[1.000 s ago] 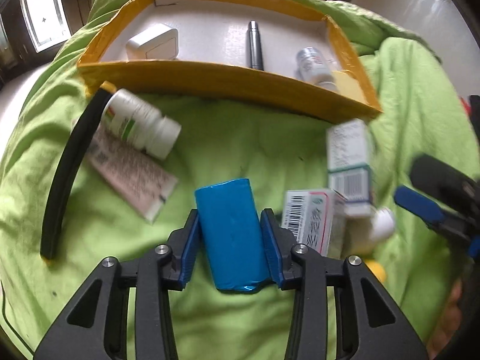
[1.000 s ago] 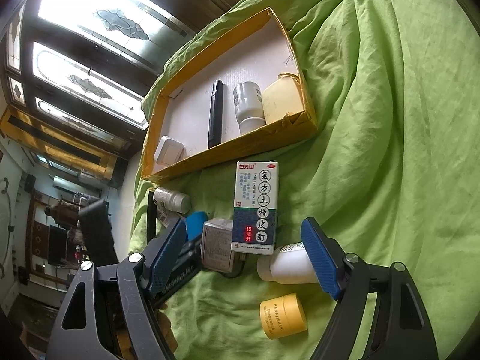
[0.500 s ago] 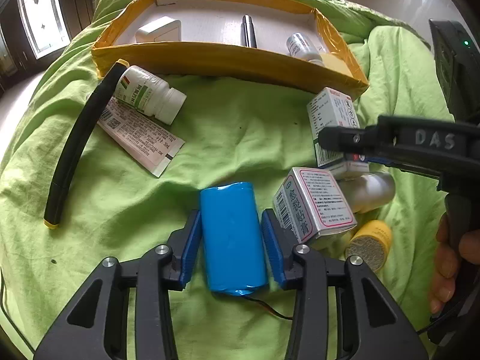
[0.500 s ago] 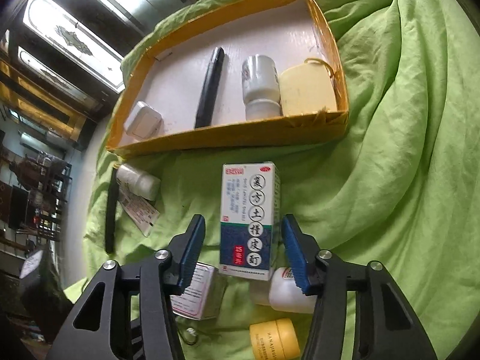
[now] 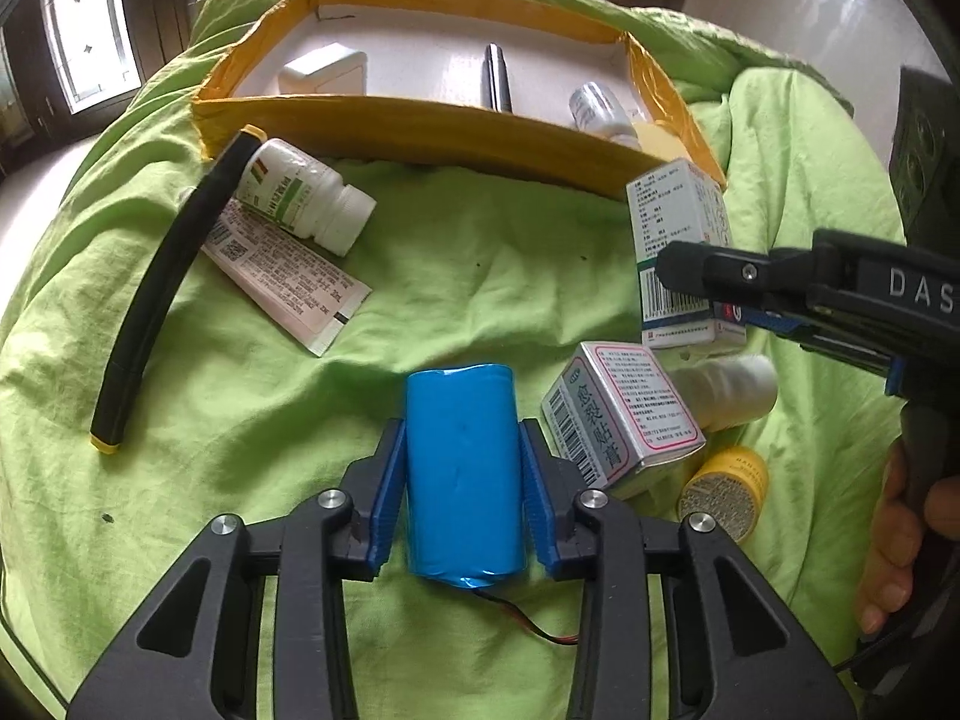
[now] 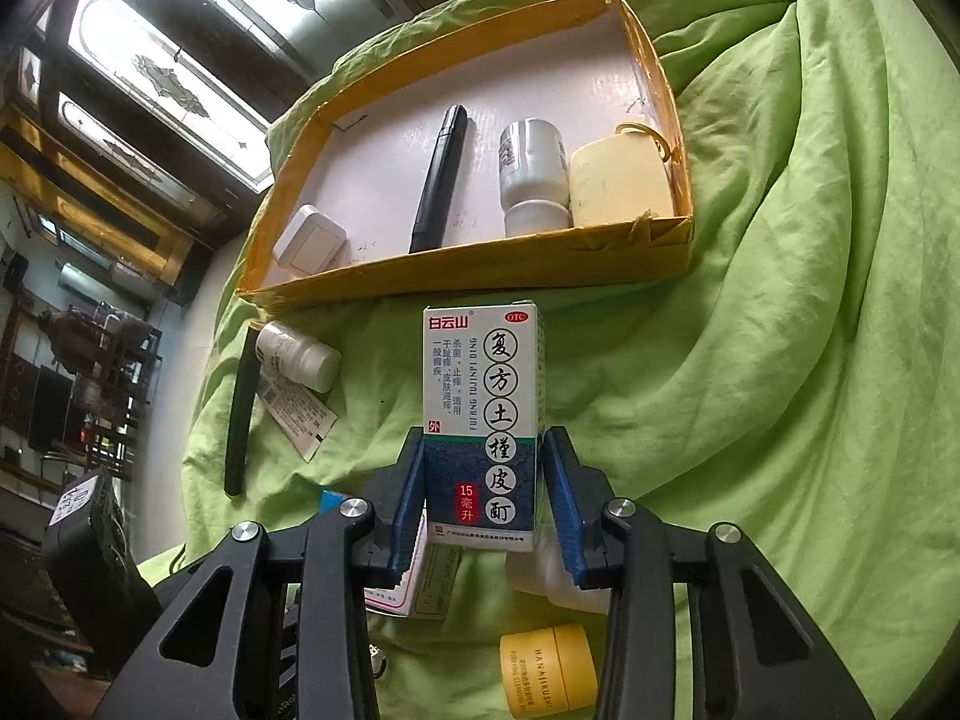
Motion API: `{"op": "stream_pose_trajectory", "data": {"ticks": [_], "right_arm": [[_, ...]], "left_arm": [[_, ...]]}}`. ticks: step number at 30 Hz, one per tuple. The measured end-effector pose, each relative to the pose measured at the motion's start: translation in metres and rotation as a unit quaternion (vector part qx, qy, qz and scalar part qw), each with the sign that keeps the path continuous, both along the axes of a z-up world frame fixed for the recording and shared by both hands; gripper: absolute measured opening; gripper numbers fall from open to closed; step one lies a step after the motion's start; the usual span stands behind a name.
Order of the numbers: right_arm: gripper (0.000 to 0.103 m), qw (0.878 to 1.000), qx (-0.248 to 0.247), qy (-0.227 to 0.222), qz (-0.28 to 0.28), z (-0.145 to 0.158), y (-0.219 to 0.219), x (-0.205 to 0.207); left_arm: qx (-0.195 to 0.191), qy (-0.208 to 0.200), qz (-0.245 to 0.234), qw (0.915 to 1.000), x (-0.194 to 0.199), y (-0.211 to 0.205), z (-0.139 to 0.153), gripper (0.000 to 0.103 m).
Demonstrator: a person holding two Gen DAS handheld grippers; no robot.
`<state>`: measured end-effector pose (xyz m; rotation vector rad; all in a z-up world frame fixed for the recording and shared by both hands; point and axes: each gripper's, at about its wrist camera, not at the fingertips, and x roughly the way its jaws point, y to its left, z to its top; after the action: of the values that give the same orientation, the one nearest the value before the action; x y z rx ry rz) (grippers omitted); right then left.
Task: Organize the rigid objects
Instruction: 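Grasp the white-and-blue medicine box with the right tool while the left tool holds the battery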
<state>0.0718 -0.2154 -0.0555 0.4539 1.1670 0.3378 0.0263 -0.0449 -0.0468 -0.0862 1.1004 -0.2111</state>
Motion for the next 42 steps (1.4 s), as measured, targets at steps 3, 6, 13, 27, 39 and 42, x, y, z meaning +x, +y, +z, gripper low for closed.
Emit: {"op": "stream_pose_trajectory", "data": {"ticks": [3,6,13,27,39,42], "right_arm": [[0.034,1.000,0.005,-0.011,-0.003,0.005,-0.001,-0.002],[0.034,1.000,0.009,-0.016,-0.003,0.007,0.000,-0.001],[0.034,1.000,0.010,-0.023,-0.006,0.008,0.000,-0.002],[0.034,0.998,0.016,-0.053,-0.011,0.018,-0.002,-0.006],[0.034,0.998,0.027,-0.059,-0.021,0.020,-0.006,-0.005],[0.034,0.998,0.030,-0.059,-0.022,0.020,-0.006,-0.005]], "left_arm": [[-0.022,-0.011,0.008,0.9997,-0.001,0.006,0.004,0.034],[-0.038,-0.022,0.012,0.9990,-0.002,0.010,0.009,0.033],[-0.049,-0.026,0.017,0.9983,0.001,0.014,0.009,0.033],[-0.086,-0.063,0.045,0.9933,0.000,0.034,0.025,0.031],[-0.093,-0.069,0.051,0.9920,0.000,0.038,0.028,0.031],[-0.093,-0.068,0.051,0.9921,0.000,0.038,0.028,0.031]]}}
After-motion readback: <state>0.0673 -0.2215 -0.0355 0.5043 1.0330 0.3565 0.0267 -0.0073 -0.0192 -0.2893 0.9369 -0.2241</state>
